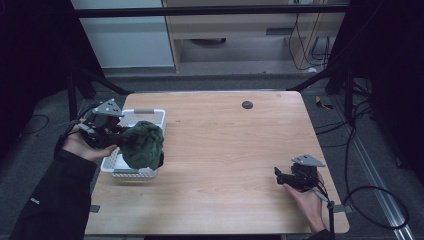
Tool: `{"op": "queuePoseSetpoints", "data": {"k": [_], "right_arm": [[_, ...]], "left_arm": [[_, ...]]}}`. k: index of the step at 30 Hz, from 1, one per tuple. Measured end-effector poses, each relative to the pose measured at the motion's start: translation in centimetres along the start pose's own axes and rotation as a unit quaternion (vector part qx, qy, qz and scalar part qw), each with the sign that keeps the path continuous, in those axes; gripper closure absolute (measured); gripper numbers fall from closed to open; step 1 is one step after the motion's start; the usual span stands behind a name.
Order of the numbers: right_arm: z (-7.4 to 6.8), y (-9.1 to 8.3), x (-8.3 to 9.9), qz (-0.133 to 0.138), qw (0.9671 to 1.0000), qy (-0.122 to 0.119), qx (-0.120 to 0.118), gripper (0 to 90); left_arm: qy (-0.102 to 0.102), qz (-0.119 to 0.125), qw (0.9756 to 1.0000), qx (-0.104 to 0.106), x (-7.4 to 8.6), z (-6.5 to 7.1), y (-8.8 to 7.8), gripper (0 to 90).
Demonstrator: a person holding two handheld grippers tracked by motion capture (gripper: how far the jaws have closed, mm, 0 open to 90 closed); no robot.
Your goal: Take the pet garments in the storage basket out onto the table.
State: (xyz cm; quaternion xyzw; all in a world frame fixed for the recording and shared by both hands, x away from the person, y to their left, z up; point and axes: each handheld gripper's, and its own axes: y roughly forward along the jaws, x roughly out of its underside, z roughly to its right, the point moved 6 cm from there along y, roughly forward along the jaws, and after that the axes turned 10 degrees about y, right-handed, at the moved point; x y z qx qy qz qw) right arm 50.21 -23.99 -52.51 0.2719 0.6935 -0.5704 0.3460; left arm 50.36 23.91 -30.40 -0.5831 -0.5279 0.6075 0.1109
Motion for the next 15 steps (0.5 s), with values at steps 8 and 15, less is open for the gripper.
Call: {"op": "queuePoseSetpoints", "data": {"k": [8,15], "right_arm": [[0.0,0.0,0.0,0.001,1.0,0.0,-0.001,14.1],[0.0,0.0,0.0,0.001,1.0,-0.004,-0.001,14.1]], "left_arm": [[0.036,-0.002,0.9991,0.023,-1.7,2.1,0.9,72.7],[0.061,-0.002,0.9971,0.045,-2.9,3.9,1.5,72.6]]}}
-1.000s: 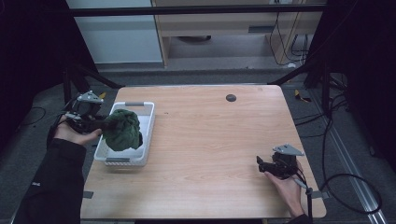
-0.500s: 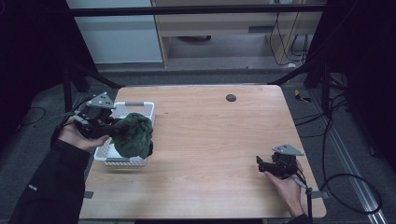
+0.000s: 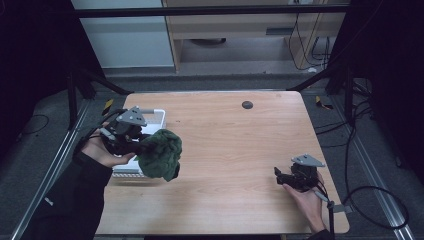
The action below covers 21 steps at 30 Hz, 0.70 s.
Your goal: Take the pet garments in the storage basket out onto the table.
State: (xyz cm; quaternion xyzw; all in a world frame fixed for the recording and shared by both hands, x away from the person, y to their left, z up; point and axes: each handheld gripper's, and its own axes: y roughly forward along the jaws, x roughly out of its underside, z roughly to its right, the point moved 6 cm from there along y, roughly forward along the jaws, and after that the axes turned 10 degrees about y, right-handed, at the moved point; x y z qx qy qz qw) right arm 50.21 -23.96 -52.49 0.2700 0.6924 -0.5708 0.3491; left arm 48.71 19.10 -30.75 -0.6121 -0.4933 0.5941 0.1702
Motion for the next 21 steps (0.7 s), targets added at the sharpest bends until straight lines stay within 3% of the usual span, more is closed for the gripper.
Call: {"op": "queuePoseSetpoints", "data": {"k": [7,21], "right_arm": [[0.0,0.0,0.0,0.0,1.0,-0.001,0.001,14.2],[-0.1,0.0,-0.1,0.001,1.0,0.0,-0.001,14.3]], "left_arm": [[0.023,0.004,0.9996,0.019,-1.4,1.4,1.0,72.6],[0.064,-0.001,0.9967,0.05,-4.4,3.0,5.0,72.6]]}}
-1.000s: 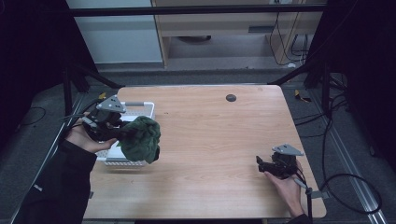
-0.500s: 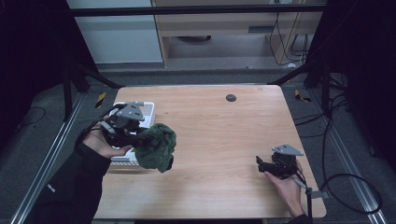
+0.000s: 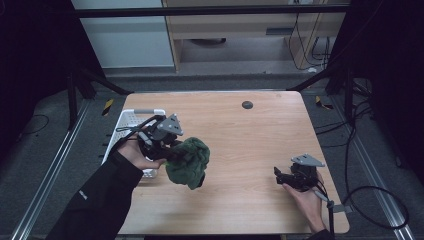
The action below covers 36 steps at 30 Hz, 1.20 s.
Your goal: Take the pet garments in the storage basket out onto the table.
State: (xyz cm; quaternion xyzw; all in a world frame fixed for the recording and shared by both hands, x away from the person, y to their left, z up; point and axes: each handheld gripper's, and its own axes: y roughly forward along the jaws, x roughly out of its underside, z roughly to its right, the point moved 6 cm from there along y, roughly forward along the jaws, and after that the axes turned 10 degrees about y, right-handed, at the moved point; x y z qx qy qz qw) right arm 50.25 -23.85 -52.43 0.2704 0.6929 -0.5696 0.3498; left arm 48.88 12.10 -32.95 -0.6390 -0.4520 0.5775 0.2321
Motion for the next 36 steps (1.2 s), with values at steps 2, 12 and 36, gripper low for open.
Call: {"op": "queuePoseSetpoints", "data": {"k": [2,12,36], "right_arm": [[0.0,0.0,0.0,0.0,1.0,0.0,0.0,14.3],[0.0,0.0,-0.1,0.003,1.0,-0.001,-0.002,14.4],[-0.1,0.0,-0.1,0.003,1.0,0.0,-0.006,14.5]], "left_arm": [[0.002,0.0,1.0,0.002,-0.2,0.0,0.3,72.6],[0.022,0.0,0.9995,0.023,-2.0,0.4,3.3,72.6],[0.021,-0.028,0.9982,0.049,-1.6,0.3,10.9,72.5]]}}
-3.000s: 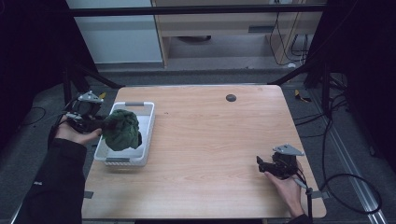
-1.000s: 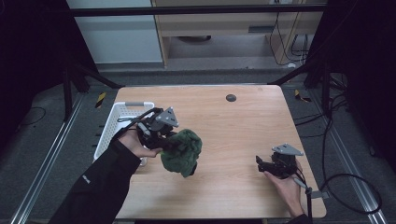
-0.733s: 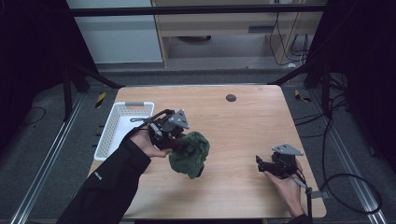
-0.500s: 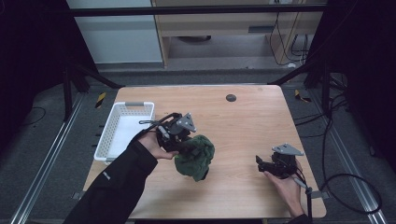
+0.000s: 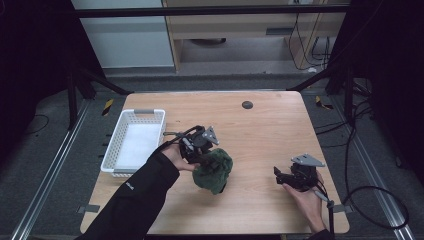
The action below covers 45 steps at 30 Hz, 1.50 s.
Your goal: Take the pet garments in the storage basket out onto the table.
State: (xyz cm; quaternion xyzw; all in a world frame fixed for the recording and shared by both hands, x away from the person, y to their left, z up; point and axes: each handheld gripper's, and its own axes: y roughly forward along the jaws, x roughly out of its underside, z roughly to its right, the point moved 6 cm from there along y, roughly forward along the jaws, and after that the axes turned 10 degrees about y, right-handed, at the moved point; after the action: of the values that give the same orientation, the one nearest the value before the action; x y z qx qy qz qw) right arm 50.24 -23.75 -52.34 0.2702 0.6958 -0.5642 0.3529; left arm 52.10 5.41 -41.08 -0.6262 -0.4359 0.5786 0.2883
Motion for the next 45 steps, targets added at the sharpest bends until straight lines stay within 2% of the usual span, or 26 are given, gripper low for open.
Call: {"op": "queuePoseSetpoints", "data": {"k": [13,21,29,37,45], "right_arm": [[0.0,0.0,0.0,-0.001,1.0,-0.003,0.001,14.6],[0.0,0.0,0.0,-0.001,1.0,-0.003,0.001,14.6],[0.0,0.0,0.0,-0.002,1.0,-0.004,0.001,14.6],[0.0,0.0,0.0,-0.001,1.0,-0.003,0.001,14.6],[0.0,0.0,0.0,-0.001,1.0,-0.003,0.001,14.5]], "left_arm": [[-0.012,-0.006,0.9999,0.007,0.9,-0.4,2.5,72.3],[-0.018,-0.015,0.9997,0.003,1.6,-0.6,4.3,71.6],[-0.021,-0.014,0.9997,0.009,2.0,-0.6,4.9,69.3],[-0.026,-0.02,0.9994,0.009,2.2,-0.7,5.2,62.2],[-0.022,-0.025,0.9994,-0.006,2.2,-0.8,4.9,43.8]]}}
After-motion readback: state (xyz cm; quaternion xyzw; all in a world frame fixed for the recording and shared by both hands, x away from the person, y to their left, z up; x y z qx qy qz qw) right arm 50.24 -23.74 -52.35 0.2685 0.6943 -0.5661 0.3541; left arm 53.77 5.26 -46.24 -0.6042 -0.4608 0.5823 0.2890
